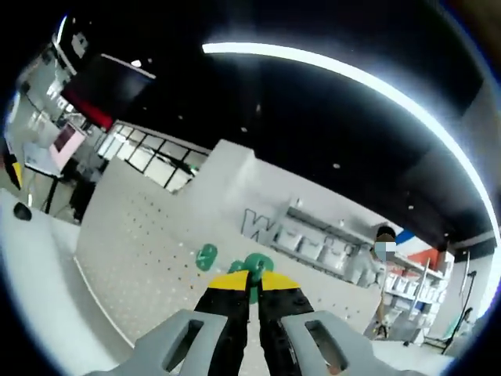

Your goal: Insert the hook assembly into the mounting plate slot until the hook locks in place.

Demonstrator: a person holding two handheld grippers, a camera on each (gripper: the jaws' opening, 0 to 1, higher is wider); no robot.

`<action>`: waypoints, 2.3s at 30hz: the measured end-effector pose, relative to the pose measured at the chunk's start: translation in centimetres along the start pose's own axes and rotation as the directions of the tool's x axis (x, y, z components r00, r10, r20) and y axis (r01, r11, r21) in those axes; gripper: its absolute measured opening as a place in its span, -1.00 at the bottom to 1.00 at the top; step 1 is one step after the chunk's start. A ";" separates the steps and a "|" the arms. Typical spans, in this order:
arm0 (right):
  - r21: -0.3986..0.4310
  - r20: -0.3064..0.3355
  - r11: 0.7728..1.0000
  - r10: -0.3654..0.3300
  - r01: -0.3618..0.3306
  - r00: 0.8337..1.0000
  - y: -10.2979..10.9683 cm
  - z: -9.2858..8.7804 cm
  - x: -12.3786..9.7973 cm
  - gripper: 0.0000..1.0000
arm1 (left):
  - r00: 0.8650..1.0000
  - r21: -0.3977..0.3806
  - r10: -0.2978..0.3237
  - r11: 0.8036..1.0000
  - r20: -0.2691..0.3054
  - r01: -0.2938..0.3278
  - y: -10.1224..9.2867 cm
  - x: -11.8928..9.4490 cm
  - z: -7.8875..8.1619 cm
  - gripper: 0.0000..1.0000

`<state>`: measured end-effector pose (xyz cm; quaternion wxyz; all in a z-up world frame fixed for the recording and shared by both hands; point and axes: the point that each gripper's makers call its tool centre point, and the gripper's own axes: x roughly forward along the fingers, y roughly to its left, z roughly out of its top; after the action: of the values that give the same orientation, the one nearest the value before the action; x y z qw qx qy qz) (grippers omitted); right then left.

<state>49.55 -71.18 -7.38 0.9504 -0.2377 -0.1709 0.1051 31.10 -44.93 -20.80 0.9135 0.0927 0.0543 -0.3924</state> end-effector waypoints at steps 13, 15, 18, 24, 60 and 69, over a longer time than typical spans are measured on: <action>-0.005 0.015 0.999 -0.038 0.038 0.999 -1.9 -0.2 1.8 -0.98 | 1.000 0.001 0.006 1.000 -0.002 -0.006 0.0 0.3 0.3 0.32; 0.001 0.021 0.999 -0.041 0.041 0.999 -2.1 -0.3 1.9 -0.98 | 1.000 0.001 0.010 1.000 -0.001 -0.010 0.0 0.2 0.4 0.32; -0.003 0.019 0.999 -0.043 0.043 0.999 -2.1 -0.6 2.1 -0.98 | 1.000 -0.003 0.018 1.000 -0.003 -0.018 0.1 0.2 0.3 0.32; -0.001 0.018 0.999 -0.039 0.039 0.999 -2.0 -1.1 2.7 -0.98 | 0.999 -0.010 0.039 0.999 -0.007 -0.039 0.7 -0.1 0.1 0.32; -0.012 0.006 0.995 -0.095 0.095 0.995 -2.8 -4.8 6.4 -0.98 | 0.996 -0.020 0.085 0.996 -0.027 -0.085 3.6 -0.4 0.1 0.31; -0.019 0.003 0.996 -0.092 0.092 0.996 -2.7 -5.2 7.0 -0.98 | 0.996 -0.021 0.081 0.996 -0.033 -0.082 3.5 -0.3 -0.1 0.30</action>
<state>58.26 -73.71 -8.42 0.9518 -0.2383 -0.1837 0.0597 33.43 -42.34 -20.38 0.9287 0.0910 0.0694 -0.3527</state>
